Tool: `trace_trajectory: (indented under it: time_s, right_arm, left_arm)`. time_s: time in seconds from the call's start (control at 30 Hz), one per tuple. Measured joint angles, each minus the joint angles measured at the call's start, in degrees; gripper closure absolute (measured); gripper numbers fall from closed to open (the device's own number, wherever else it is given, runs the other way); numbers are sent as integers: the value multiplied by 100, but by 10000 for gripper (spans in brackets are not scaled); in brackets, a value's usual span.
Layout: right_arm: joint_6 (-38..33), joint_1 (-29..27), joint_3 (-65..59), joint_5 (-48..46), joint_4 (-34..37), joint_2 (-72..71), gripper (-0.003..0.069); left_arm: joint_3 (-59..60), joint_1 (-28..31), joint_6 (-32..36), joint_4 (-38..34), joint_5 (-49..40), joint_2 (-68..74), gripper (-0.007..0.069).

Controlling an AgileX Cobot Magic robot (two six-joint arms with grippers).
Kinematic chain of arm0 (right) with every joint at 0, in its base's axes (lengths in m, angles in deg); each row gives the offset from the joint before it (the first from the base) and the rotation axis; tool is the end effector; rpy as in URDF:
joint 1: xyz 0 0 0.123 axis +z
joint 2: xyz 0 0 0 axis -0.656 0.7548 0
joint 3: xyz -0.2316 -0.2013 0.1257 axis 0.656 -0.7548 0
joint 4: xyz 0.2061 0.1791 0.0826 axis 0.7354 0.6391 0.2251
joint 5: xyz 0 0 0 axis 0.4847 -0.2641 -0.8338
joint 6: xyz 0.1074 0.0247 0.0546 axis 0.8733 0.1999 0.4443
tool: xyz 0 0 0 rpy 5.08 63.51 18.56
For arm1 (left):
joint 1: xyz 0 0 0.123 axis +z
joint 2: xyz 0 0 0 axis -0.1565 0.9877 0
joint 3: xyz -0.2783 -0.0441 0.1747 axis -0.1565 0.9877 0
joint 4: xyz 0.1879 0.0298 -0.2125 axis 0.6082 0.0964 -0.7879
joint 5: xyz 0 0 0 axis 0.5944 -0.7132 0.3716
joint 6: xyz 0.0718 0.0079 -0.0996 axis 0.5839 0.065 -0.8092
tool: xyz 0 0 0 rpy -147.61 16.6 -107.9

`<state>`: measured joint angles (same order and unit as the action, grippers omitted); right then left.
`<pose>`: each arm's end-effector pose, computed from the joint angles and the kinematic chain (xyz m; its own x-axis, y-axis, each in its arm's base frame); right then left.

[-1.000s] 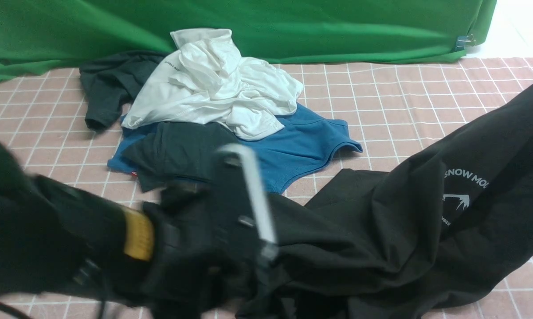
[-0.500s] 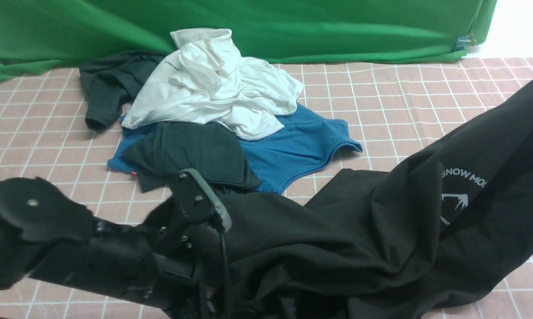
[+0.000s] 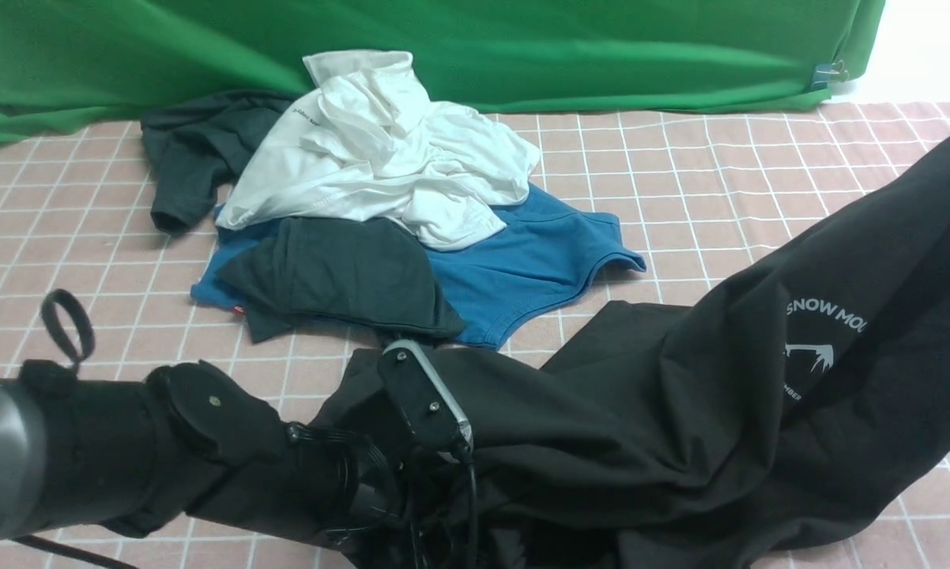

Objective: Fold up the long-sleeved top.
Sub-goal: Spread the long sleeves with your arms and place them on the tabletop

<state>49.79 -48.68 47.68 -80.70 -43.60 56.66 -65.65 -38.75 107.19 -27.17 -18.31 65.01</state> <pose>0.3030 -0.0155 0.4005 -0.7086 -0.0168 -0.7054 -0.0910 0.9936 0.0677 0.2311 -0.1777 0.1402 -0.4635 0.6875 -0.5590 0.8523 0.5184 -0.0691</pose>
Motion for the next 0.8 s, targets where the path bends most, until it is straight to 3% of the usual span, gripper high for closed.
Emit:
trace_trajectory:
  time_s: [0.1, 0.17, 0.23, 0.27, 0.3, 0.33, 0.37, 0.4, 0.43, 0.53, 0.57, 0.63, 0.7, 0.77, 0.8]
  right_arm:
    - [-26, 0, 0, 2, 6, 0, 559]
    - [-44, 0, 0, 22, 6, 0, 559]
    - [-44, 0, 0, 46, 18, 0, 559]
    - [-44, 0, 0, 51, 26, 0, 559]
    - [-44, 0, 0, 63, 112, 0, 559]
    - [-59, 0, 0, 67, 185, 0, 559]
    - [-73, 0, 0, 67, 199, 0, 559]
    - [-111, 0, 0, 98, 325, 0, 559]
    - [-136, 0, 0, 128, 409, 0, 559]
    - [-281, 0, 7, 229, 596, 0, 559]
    - [-291, 0, 19, 244, 612, 0, 559]
    - [-398, 0, 151, 310, 635, 0, 559]
    - [-418, 0, 343, 326, 667, 0, 559]
    - [-429, 0, 503, 333, 707, 0, 559]
    - [-436, 0, 573, 327, 738, 0, 559]
  left_arm:
    - [-142, 18, -26, 153, -402, -66, 486]
    - [-332, 59, -291, 617, -885, -299, 572]
    - [-586, 116, -1044, 1420, -1311, -627, 601]
    - [-621, 125, -1044, 1538, -1310, -668, 603]
    - [-983, 207, -2014, 2615, -1743, -1042, 608]
    - [-1220, 266, -2577, 3384, -2022, -1243, 608]
    - [-1220, 279, -2686, 3541, -2083, -1244, 608]
    - [-1626, 365, -3473, 4756, -2523, -1540, 608]
    - [-1886, 414, -3853, 5425, -2819, -1700, 608]
    - [-2664, 542, -4375, 6954, -3496, -2078, 608]
    - [-2716, 549, -4375, 7039, -3523, -2097, 608]
    - [-3437, 684, -4457, 7879, -3761, -2249, 608]
    - [-3940, 870, -4510, 8023, -3854, -2271, 608]
    - [-4240, 1032, -4531, 7703, -3948, -2271, 608]
    - [-4353, 1145, -4536, 7136, -4040, -2278, 608]
